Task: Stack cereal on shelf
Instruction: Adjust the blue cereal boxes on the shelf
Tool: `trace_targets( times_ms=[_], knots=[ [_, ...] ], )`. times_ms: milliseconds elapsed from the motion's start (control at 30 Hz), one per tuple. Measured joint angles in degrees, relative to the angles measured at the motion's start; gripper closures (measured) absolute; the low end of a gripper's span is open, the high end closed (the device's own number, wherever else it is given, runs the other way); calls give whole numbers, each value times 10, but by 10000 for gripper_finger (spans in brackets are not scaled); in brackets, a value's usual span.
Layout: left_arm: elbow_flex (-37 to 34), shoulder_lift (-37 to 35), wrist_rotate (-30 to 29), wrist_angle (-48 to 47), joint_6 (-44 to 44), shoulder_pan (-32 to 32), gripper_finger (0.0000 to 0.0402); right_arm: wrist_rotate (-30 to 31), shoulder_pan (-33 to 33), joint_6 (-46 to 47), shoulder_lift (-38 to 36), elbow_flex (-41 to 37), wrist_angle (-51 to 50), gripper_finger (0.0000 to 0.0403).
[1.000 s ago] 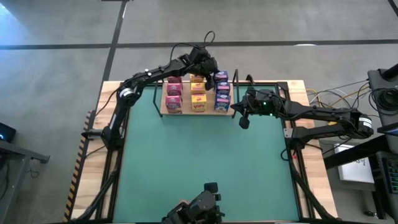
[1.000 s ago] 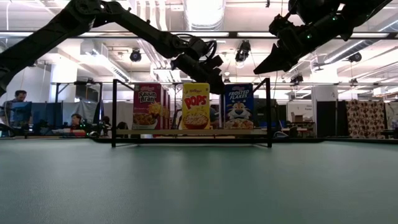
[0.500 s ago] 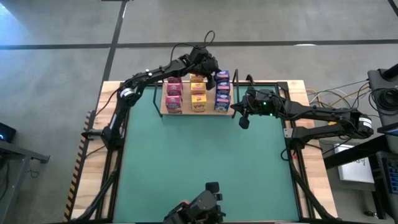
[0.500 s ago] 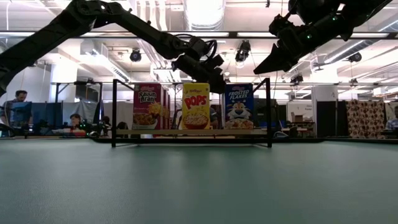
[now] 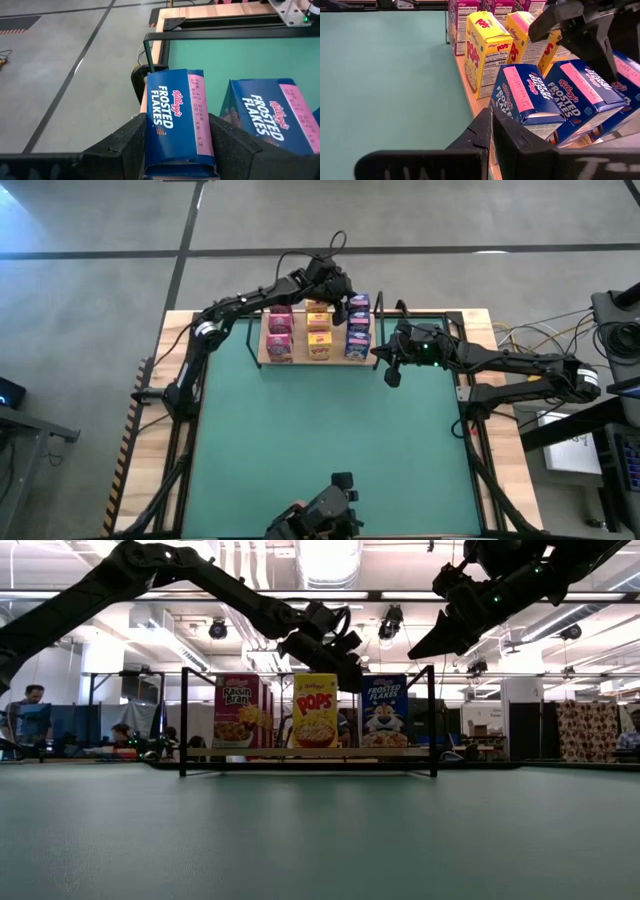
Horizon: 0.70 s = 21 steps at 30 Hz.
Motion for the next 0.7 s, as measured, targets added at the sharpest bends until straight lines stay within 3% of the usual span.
trace_targets(
  times_ms=[700],
  knots=[
    [-1,6,0,-2,-2,0,220,0,0,0,0,0,0,394]
  ],
)
